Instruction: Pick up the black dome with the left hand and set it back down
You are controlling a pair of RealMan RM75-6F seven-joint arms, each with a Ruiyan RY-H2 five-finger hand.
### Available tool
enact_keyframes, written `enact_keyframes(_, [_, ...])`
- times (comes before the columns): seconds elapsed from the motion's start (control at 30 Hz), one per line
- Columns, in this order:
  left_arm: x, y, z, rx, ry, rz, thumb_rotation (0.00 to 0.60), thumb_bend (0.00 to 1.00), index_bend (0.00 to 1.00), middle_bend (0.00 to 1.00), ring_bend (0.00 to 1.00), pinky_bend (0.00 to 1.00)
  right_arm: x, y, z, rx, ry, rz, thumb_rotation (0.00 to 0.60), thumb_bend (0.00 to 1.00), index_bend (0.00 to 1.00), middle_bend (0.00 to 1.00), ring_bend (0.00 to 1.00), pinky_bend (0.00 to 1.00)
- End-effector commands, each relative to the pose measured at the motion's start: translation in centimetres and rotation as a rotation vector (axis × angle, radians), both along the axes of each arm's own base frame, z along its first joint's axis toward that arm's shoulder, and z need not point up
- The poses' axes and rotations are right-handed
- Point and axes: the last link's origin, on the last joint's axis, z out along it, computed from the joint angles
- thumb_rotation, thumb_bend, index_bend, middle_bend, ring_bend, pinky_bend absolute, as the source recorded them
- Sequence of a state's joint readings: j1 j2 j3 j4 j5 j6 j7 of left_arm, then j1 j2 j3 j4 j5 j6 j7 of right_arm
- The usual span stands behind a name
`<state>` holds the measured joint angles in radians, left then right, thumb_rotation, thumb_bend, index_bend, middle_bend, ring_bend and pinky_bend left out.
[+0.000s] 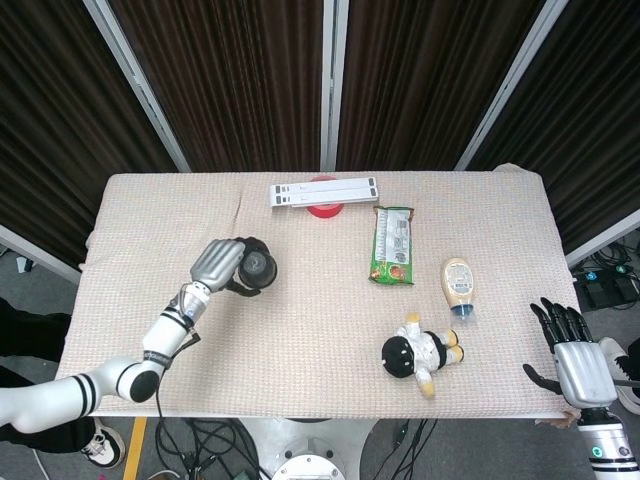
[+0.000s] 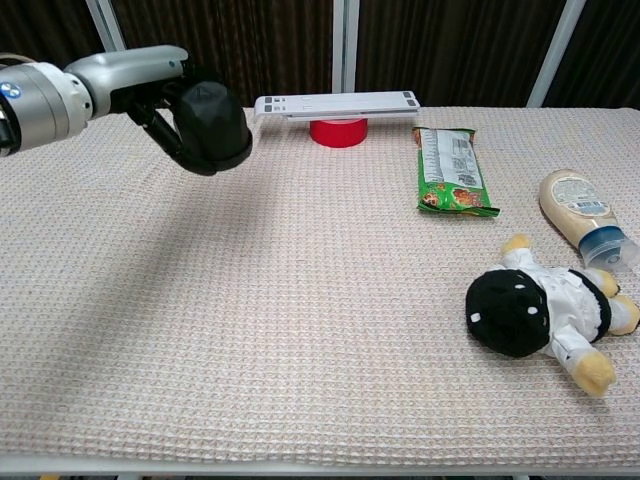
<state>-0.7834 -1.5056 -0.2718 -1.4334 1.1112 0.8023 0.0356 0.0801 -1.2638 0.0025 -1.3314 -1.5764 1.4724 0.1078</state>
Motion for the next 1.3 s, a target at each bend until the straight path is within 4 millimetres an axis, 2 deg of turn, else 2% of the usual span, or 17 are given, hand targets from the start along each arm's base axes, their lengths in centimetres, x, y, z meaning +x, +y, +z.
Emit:
enact_keyframes(0.03, [-0.4,-0.7,1.2,0.011,-0.021,0.007,0.6,0.23,0.45,0.5,0.35,0.41,0.0,0.0,0.0,-0.002,0.002,0.0,0.6,0.1,0.0,0.0,0.0,0.0])
enact_keyframes(0.27, [3.6,-7.0,-0.5,-0.14,-0.176,-0.187,0.6,0.23,0.44,0.5,0.35,0.41,0.2,0.0,-0.1,0.0,0.006,0.007,0.6,0.1,0.0,0.0,0.0,0.0])
enact_keyframes(0.33, [4.2,-8.2,-0.9,-0.183,-0.182,-0.249,0.6,0.23,0.44,0.5,0.35,0.41,0.2,0.0,-0.2,0.001,0.007,0.005,0.6,0.1,0.0,0.0,0.0,0.0])
enact_keyframes(0.4, [4.3,-8.2,-1.2,-0.185,-0.146,-0.303,0.6,0.23,0.44,0.5,0.35,0.41,0.1,-0.1,-0.2,0.0,0.006,0.004,0.6,0.1,0.0,0.0,0.0,0.0])
enact_keyframes(0.5, [3.5,-5.9,-1.1,-0.096,-0.063,-0.323,0.6,0.23,0.44,0.5,0.35,0.41,0.0,0.0,-0.1,-0.003,0.005,0.0,0.6,0.1,0.0,0.0,0.0,0.0])
enact_keyframes(0.63, [1.1,0.1,0.2,-0.014,0.02,-0.149,0.6,0.23,0.44,0.5,0.35,0.41,-0.2,-0.1,0.1,-0.012,0.002,-0.005,0.6,0.1,0.0,0.0,0.0,0.0])
enact_keyframes(0.77, [-2.6,5.7,3.2,0.173,0.149,0.005,0.6,0.23,0.44,0.5,0.35,0.41,-0.3,0.0,0.4,-0.022,0.0,-0.007,0.6,0.1,0.0,0.0,0.0,0.0])
enact_keyframes(0.83, [-3.6,6.9,4.2,0.25,0.137,0.1,0.6,0.23,0.43,0.5,0.35,0.41,-0.3,0.0,0.4,-0.024,0.0,-0.011,0.6,0.1,0.0,0.0,0.0,0.0])
enact_keyframes(0.87, [-3.7,6.8,4.3,0.245,0.125,0.122,0.6,0.23,0.43,0.49,0.35,0.41,-0.4,0.0,0.4,-0.024,0.0,-0.013,0.6,0.1,0.0,0.0,0.0,0.0])
enact_keyframes(0.9, [-3.8,6.6,4.2,0.226,0.129,0.128,0.6,0.23,0.43,0.49,0.34,0.4,-0.4,0.0,0.4,-0.021,0.0,-0.015,0.6,0.1,0.0,0.0,0.0,0.0])
enact_keyframes(1.0, [-3.3,4.1,2.9,0.097,0.12,0.1,0.6,0.23,0.43,0.49,0.34,0.4,-0.5,-0.1,0.2,-0.012,-0.001,-0.016,0.6,0.1,0.0,0.0,0.0,0.0])
enact_keyframes(1.1, [-1.0,-0.4,1.0,-0.038,0.045,0.007,0.6,0.23,0.43,0.49,0.34,0.4,-0.5,0.0,-0.1,-0.004,0.002,-0.013,0.6,0.1,0.0,0.0,0.0,0.0])
enact_keyframes(1.2, [1.8,-6.1,-0.9,-0.163,-0.009,-0.154,0.6,0.23,0.43,0.49,0.34,0.4,-0.4,0.0,0.0,-0.008,0.002,-0.008,0.6,0.1,0.0,0.0,0.0,0.0])
enact_keyframes(1.27, [3.0,-9.1,-1.7,-0.215,-0.027,-0.254,0.6,0.23,0.43,0.49,0.34,0.4,-0.4,0.0,0.0,-0.011,0.002,-0.007,0.6,0.1,0.0,0.0,0.0,0.0])
enact_keyframes(1.3, [3.2,-9.8,-2.0,-0.225,-0.028,-0.278,0.6,0.23,0.43,0.49,0.34,0.4,-0.4,0.0,0.1,-0.01,0.002,-0.008,0.6,0.1,0.0,0.0,0.0,0.0])
